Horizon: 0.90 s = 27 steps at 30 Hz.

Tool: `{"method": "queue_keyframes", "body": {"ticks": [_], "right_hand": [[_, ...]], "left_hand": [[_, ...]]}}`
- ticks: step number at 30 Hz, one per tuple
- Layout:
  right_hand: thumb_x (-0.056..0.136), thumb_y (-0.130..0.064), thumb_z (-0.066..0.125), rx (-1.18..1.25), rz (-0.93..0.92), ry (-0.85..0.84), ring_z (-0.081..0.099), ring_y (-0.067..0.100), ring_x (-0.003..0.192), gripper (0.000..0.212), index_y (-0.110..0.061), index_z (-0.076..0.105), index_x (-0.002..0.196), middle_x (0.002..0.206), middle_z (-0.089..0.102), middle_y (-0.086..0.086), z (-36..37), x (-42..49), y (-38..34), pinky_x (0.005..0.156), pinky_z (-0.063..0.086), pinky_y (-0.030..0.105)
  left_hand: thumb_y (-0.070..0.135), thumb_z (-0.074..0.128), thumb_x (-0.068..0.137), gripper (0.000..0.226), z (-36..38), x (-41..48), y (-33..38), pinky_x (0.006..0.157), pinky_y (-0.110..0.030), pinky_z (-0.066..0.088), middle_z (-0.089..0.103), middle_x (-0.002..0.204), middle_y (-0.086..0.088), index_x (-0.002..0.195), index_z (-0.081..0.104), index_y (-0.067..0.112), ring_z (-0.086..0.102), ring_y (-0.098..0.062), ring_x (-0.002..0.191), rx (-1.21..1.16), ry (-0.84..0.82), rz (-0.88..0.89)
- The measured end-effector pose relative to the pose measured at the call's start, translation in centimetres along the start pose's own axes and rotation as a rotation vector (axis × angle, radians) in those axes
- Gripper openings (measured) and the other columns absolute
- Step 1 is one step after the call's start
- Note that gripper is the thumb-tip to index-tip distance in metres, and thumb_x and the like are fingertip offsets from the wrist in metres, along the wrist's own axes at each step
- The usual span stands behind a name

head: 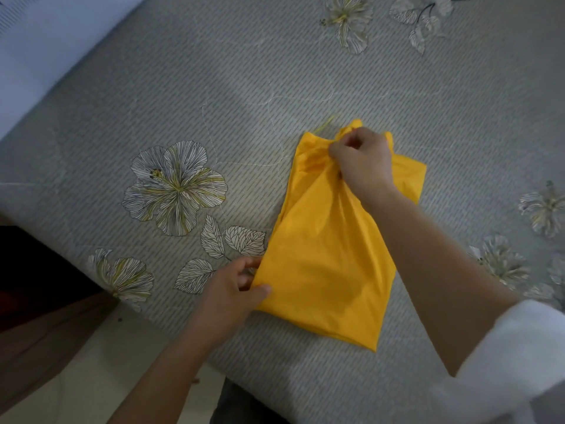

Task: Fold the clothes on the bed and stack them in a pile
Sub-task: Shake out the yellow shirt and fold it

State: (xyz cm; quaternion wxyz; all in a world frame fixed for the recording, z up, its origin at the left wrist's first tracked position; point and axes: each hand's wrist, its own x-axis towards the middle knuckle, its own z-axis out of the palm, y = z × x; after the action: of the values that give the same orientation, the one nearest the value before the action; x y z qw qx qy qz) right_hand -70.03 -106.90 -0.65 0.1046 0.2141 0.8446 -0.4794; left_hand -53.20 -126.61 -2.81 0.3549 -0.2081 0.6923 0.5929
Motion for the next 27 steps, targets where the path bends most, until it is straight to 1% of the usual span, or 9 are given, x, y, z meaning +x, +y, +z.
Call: {"method": "queue_keyframes", "body": {"ticks": [3,7,10,12,14,16,18,23,27], "right_hand": [[0.087,-0.013,0.062,-0.028,-0.02,-0.243,0.056,0.012,0.077,0.023,-0.017,0.062,0.109,0.088,0.06,-0.003,-0.5,0.1,0.9,0.069,0.049,0.031],[0.08,-0.008,0.056,-0.428,-0.112,0.011,0.048,0.022,0.118,0.052,-0.013,0.051,0.132,0.128,0.054,0.006,-3.0,2.5,2.9,0.097,0.04,0.035],[0.082,-0.023,0.061,-0.745,-0.038,-0.087,0.031,0.03,0.135,0.068,-0.02,0.033,0.145,0.144,0.039,0.008,-4.7,3.9,4.4,0.11,0.022,0.051],[0.084,-0.027,0.059,-0.803,-0.034,-0.131,0.038,0.031,0.13,0.061,-0.023,0.035,0.14,0.134,0.045,0.008,-5.2,4.0,5.4,0.107,0.021,0.054],[0.085,-0.025,0.056,-0.761,-0.033,-0.127,0.049,0.035,0.117,0.046,-0.02,0.045,0.129,0.114,0.055,0.01,-5.5,3.8,6.2,0.103,0.03,0.053],[0.085,-0.027,0.056,-0.727,0.018,-0.122,0.054,0.037,0.108,0.037,-0.016,0.051,0.119,0.11,0.058,0.014,-6.5,3.2,7.4,0.088,0.043,0.046],[0.084,-0.031,0.059,-0.747,0.115,-0.124,0.055,0.037,0.105,0.039,-0.014,0.053,0.118,0.113,0.058,0.016,-8.1,1.9,8.6,0.074,0.04,0.037],[0.083,-0.031,0.069,-0.668,0.374,-0.525,0.066,0.022,0.064,0.037,-0.005,0.056,0.106,0.078,0.067,0.011,-12.8,-3.4,11.9,0.053,0.052,0.03],[0.075,-0.047,0.075,-0.386,0.367,-0.213,0.06,0.013,0.079,0.056,-0.012,0.049,0.11,0.091,0.061,-0.001,-14.4,-6.4,14.2,0.06,0.046,0.031]], "left_hand": [[0.011,0.071,0.082,0.026,0.1,-0.1,-0.5,0.074,-0.026,0.053,0.071,0.088,0.007,0.102,0.061,0.024,0.066,-0.006,0.082,0.14,0.115,-0.034],[0.032,0.073,0.08,0.029,0.8,-0.5,-0.8,0.065,-0.015,0.044,0.063,0.091,0.016,0.102,0.055,0.027,0.059,0.003,0.084,0.261,0.212,-0.064],[0.038,0.074,0.078,0.034,1.6,-0.2,-0.6,0.073,-0.025,0.051,0.065,0.094,0.011,0.104,0.059,0.021,0.062,-0.005,0.087,0.277,0.195,-0.109],[0.038,0.073,0.079,0.035,2.3,0.2,-0.3,0.077,-0.033,0.053,0.068,0.09,-0.001,0.096,0.065,0.009,0.064,-0.015,0.083,0.331,0.13,-0.166],[0.04,0.075,0.074,0.04,2.4,0.4,0.3,0.065,-0.029,0.047,0.066,0.076,-0.006,0.083,0.066,0.001,0.062,-0.018,0.069,0.306,0.098,-0.188],[0.041,0.071,0.066,0.039,1.8,0.6,1.3,0.059,-0.025,0.046,0.067,0.069,-0.005,0.078,0.067,0.004,0.063,-0.022,0.066,0.212,0.13,-0.164],[0.039,0.072,0.062,0.03,0.3,1.1,2.4,0.062,-0.027,0.051,0.068,0.068,-0.002,0.076,0.066,0.013,0.065,-0.022,0.068,0.072,0.204,-0.177],[0.026,0.072,0.079,0.013,-2.3,3.4,4.1,0.059,-0.032,0.049,0.067,0.084,-0.001,0.085,0.061,0.025,0.063,-0.02,0.076,-0.255,0.39,-0.125],[0.039,0.068,0.082,0.014,-1.2,4.2,3.7,0.058,-0.029,0.043,0.064,0.084,0.009,0.09,0.062,0.03,0.06,-0.011,0.075,-0.14,0.564,-0.041]]}}
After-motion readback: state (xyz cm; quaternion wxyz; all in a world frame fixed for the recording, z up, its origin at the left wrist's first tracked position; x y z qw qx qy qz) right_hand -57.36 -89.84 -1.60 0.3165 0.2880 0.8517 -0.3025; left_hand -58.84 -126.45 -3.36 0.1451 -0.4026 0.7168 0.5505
